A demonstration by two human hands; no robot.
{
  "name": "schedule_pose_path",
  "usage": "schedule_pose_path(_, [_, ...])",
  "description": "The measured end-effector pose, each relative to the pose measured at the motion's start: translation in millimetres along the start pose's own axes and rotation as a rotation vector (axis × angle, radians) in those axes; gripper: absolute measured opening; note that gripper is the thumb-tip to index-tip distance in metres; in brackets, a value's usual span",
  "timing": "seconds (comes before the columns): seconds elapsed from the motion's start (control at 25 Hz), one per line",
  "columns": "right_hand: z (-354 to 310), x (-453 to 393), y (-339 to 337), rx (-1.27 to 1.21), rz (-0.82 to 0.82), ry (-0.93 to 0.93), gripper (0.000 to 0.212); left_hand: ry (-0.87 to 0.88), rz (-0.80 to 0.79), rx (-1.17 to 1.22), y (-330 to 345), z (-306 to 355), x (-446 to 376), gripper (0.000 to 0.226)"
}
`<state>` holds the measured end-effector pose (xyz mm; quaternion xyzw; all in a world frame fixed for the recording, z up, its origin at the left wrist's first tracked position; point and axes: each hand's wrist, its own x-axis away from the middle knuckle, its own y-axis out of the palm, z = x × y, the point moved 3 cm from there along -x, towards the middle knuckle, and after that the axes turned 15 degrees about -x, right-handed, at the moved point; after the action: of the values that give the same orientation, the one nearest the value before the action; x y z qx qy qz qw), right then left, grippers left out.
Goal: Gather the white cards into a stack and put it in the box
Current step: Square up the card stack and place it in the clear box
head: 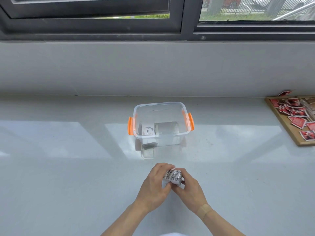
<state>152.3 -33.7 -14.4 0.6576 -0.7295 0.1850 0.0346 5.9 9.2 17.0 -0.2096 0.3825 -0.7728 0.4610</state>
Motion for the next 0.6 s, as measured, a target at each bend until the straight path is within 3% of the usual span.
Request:
schedule_pose_path(0.24, [0.8,-4.2,-1.6,-0.010,-0.017,0.036,0.034,0.217,0.379,-0.276,-13.8,17.7,6.0,0.091])
schedule_pose_path(0.32, [1.5,-4.1,-1.6,-0.020,-0.024,0.049,0.035,0.284,0.298,-0.356,-2.8,20.5,13.6,0.089])
schedule_pose_path(0.44, [0.1,-3.1,-1.9,-0.025,-0.042,0.046,0.034,0.332,0.021,-0.599,18.0,17.3,21.7,0.078])
schedule_pose_path(0.6, [-0.4,-2.8,-2.0,-0.042,-0.039,0.057,0.030,0.277,0.064,-0.500,13.6,17.7,17.4,0.078])
